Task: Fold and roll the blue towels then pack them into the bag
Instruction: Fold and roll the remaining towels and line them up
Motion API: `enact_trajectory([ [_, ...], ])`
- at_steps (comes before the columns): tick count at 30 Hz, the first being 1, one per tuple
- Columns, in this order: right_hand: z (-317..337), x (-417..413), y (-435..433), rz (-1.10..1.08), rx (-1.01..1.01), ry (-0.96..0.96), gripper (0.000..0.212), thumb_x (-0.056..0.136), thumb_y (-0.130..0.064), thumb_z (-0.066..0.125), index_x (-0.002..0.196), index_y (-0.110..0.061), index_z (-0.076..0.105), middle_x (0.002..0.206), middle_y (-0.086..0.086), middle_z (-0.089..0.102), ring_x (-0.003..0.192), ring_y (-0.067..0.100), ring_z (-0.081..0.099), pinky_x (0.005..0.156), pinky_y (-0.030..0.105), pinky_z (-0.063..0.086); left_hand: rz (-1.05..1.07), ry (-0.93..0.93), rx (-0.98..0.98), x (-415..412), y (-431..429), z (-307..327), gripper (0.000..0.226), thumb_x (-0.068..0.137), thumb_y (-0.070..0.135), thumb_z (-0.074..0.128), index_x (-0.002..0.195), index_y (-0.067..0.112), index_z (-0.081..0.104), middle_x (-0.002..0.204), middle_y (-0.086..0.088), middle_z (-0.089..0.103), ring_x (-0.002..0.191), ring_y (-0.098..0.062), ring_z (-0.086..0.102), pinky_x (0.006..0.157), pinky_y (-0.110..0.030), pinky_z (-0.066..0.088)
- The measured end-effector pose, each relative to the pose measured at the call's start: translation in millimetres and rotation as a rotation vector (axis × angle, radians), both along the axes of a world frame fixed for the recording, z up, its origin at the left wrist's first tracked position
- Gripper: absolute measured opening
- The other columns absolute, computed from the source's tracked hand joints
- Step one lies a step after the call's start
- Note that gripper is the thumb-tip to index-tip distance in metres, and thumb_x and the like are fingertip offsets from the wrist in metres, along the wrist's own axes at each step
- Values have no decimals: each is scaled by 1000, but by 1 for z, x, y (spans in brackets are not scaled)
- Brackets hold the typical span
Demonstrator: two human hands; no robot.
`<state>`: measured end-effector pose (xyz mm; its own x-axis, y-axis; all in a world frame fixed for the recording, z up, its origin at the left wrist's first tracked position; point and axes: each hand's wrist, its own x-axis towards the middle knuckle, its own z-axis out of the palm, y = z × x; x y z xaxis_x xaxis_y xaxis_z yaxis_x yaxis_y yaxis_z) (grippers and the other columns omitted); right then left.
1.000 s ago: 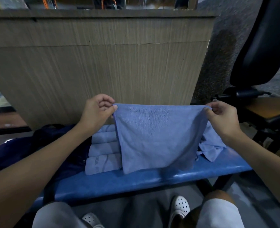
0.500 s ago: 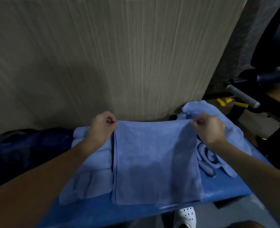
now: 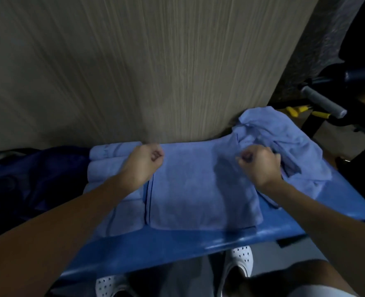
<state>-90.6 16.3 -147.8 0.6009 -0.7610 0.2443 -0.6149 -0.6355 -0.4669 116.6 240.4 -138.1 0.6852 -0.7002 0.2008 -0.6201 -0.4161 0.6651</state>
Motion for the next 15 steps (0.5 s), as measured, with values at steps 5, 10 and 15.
enact_trajectory([
  [5, -28, -52, 43, 151, 122, 26, 24, 81, -24, 74, 67, -11, 61, 66, 6, 62, 66, 28, 59, 60, 39, 47, -285, -67, 155, -53, 33, -16, 11, 85, 11, 71, 79, 19, 65, 75, 10, 62, 69, -1, 58, 66, -18, 45],
  [10, -55, -91, 66, 108, 224, 143, 29, 75, -33, 80, 91, -18, 62, 101, 7, 55, 90, 29, 56, 79, 41, 49, -436, -212, 320, -76, 62, -42, 19, 78, 40, 77, 87, 24, 70, 89, 13, 65, 90, -7, 59, 86, -32, 45],
  [15, -62, -99, 66, -66, 383, 9, 21, 82, -24, 74, 90, -19, 55, 90, 6, 61, 92, 29, 59, 73, 34, 43, -491, -442, 517, -76, 66, -46, 24, 84, 47, 67, 101, 30, 69, 104, 16, 62, 102, -5, 51, 92, -23, 22],
])
